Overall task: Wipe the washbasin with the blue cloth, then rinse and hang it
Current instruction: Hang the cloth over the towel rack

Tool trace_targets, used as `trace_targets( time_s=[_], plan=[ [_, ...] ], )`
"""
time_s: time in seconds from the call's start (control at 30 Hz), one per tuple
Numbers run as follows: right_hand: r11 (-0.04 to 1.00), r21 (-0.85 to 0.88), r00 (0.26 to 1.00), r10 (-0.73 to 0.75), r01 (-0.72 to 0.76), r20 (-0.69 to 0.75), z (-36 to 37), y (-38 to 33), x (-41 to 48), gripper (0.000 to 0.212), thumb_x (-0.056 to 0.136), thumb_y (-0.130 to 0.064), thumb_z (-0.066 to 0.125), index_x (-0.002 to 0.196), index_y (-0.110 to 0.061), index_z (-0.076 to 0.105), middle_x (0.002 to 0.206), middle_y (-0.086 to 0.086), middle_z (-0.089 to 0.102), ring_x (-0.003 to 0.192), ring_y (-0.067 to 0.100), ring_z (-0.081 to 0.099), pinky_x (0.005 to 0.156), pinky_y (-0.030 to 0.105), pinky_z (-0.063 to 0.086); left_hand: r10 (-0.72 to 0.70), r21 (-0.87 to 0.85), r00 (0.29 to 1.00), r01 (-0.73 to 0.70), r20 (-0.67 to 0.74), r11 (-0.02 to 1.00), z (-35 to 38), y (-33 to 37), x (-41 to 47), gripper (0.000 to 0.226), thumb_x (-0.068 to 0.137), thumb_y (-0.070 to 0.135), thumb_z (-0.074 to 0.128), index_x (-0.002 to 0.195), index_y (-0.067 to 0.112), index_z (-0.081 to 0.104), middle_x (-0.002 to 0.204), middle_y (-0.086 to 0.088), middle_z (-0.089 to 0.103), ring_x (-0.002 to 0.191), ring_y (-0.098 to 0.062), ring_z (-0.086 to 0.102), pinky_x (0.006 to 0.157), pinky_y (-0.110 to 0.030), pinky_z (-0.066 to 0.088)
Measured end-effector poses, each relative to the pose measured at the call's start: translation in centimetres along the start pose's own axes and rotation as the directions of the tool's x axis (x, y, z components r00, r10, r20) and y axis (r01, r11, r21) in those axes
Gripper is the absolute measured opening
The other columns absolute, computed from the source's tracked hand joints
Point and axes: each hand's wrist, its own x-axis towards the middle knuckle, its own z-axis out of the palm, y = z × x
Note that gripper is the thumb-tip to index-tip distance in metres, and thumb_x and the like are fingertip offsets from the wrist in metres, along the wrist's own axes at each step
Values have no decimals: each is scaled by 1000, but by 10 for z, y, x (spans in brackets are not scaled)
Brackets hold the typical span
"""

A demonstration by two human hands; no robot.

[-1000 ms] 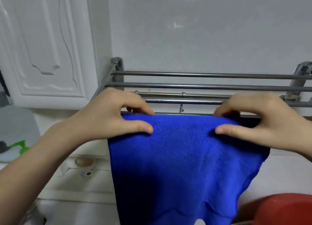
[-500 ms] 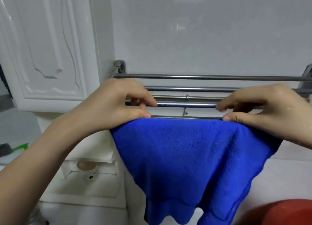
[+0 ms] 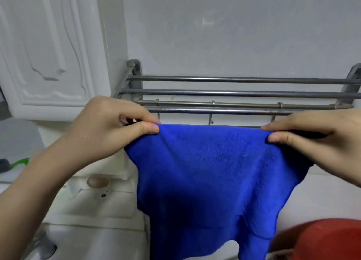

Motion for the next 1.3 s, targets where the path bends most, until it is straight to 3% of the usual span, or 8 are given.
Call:
trace_targets(
  time_s=[0.17, 0.3, 0.47, 0.63, 0.73, 0.83, 1.1, 1.3],
  plan=[
    [999, 17, 992, 43, -41, -115, -13, 8, 18, 10, 82, -27, 76, 90, -20, 78, 100, -36, 61, 84, -24, 58, 74, -5, 37, -98, -26, 995, 97, -18, 995, -11, -3, 25, 9, 74, 31, 79, 76, 39, 73, 76, 10, 68, 77, -11, 60, 57, -5, 38],
    [998, -55, 986, 33, -42, -161, -13, 14, 38, 6, 81, -21, 74, 86, -21, 76, 91, -52, 57, 82, -27, 56, 76, -5, 35, -56, -37, 998, 55, -11, 998, -15, -9, 39, 11, 71, 40, 69, 81, 44, 69, 82, 12, 68, 88, 1, 55, 76, -7, 39],
    [999, -41, 999, -34, 35, 34, -13, 25, 41, 7, 77, -30, 82, 81, -28, 76, 91, -13, 71, 90, 11, 66, 82, 20, 47, -21, 5, 985, 21, 172, 1000, -19, -12, 36, 22, 64, 53, 71, 79, 38, 75, 88, 6, 59, 93, -8, 56, 80, -10, 39],
    [997, 73, 997, -34, 29, 64, -12, 22, 31, 11, 81, -14, 76, 83, -25, 74, 94, -7, 68, 87, 18, 64, 80, 29, 49, -55, -69, 983, 67, 173, 995, -18, -3, 25, 11, 75, 23, 81, 83, 30, 76, 82, 10, 68, 81, -11, 60, 58, -9, 41],
    [990, 139, 996, -34, 23, 80, -14, 13, 20, 3, 88, -28, 71, 88, -27, 74, 92, -12, 73, 86, 13, 68, 79, 21, 50, -41, -137, 985, 65, 167, 988, -18, 0, 15, 15, 72, 44, 71, 82, 34, 76, 87, 15, 71, 85, -4, 63, 70, -11, 42],
    [996, 7, 992, -90, 90, 92, -10, 8, 10, 19, 82, -41, 72, 95, -28, 75, 92, -13, 72, 84, 10, 68, 76, 21, 49, 17, -54, 988, -9, 151, 998, -11, 1, 5, 27, 66, 52, 70, 84, 33, 76, 88, 13, 68, 84, -5, 63, 73, -13, 41],
    [997, 64, 989, 49, -41, -138, -4, 9, 13, 9, 81, -16, 75, 83, -25, 77, 93, -21, 71, 84, -4, 66, 77, 3, 42, -44, -57, 999, 43, -12, 997, -8, 2, 13, 5, 74, 30, 70, 74, 27, 74, 81, 12, 68, 78, -8, 62, 68, -15, 42],
    [985, 134, 992, 102, -110, 69, -1, 6, 9, 16, 84, -38, 64, 88, -29, 77, 89, -19, 74, 88, 4, 69, 79, 23, 52, -51, -85, 985, 65, 163, 994, -7, -3, 6, 27, 75, 53, 58, 78, 34, 76, 81, 11, 70, 82, -14, 63, 68, -24, 44]
  ],
)
